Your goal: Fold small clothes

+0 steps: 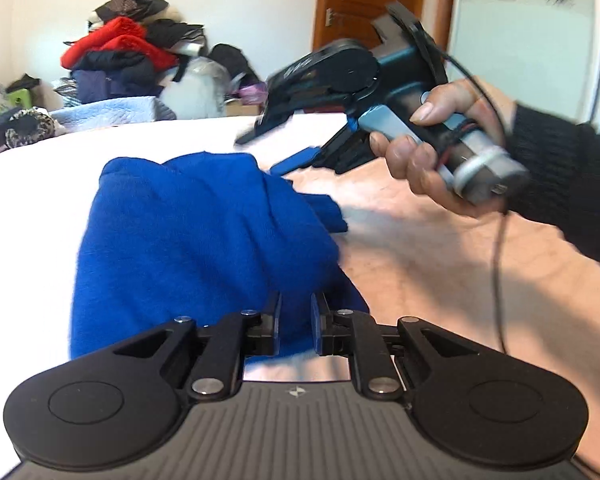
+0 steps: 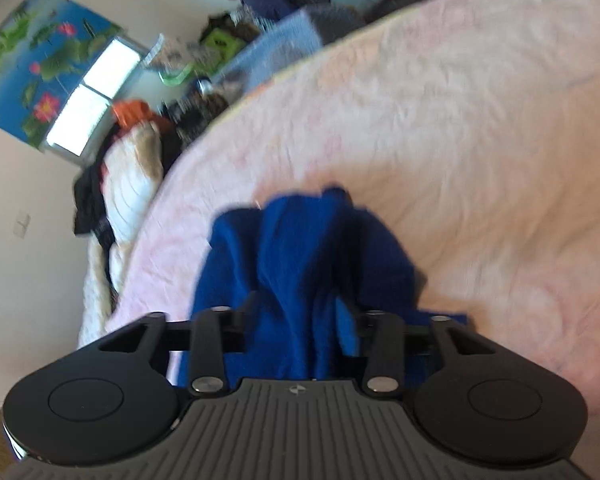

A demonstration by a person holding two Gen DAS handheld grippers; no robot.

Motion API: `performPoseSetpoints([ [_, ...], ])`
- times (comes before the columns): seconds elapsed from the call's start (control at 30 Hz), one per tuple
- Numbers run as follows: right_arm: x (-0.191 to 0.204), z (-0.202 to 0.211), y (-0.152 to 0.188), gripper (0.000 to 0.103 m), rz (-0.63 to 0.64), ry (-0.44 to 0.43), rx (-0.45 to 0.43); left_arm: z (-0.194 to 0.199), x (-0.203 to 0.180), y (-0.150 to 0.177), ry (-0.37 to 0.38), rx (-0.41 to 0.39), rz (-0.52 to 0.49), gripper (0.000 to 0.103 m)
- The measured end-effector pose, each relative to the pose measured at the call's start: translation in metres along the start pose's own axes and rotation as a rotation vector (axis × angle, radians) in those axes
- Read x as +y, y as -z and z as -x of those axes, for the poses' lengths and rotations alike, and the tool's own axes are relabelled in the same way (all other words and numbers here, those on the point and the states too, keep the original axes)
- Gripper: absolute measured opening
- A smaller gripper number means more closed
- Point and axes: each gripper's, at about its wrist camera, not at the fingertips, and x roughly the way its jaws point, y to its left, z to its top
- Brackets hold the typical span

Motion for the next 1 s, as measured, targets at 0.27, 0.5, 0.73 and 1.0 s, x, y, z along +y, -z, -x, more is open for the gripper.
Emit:
performPoseSetpoints([
  [0.27, -0.002, -0.05, -0.037, 0.055, -0.044, 0.062, 0.001, 0.039, 0.032, -0.015, -0.162, -0.197, -0.04, 0.072],
  [0.5, -0.001, -0.072, -0.034, 0.04, -0.016, 0.164, 0.018, -0.022, 0.048, -0.009, -0.288, -0.087, -0.118, 0.073],
  [0.73, -0.015, -0.068, -0.034, 0.04, -0.054, 0.137, 0.055, -0.041, 0.056, 0.013, -0.235, 0.01, -0.084, 0.072],
  [1.0, -0.016, -0.072, -0.031, 0.041, -0.072, 0.112, 0.07, -0.044, 0.06, 0.015, -0.22, 0.012, -0.045, 0.072],
])
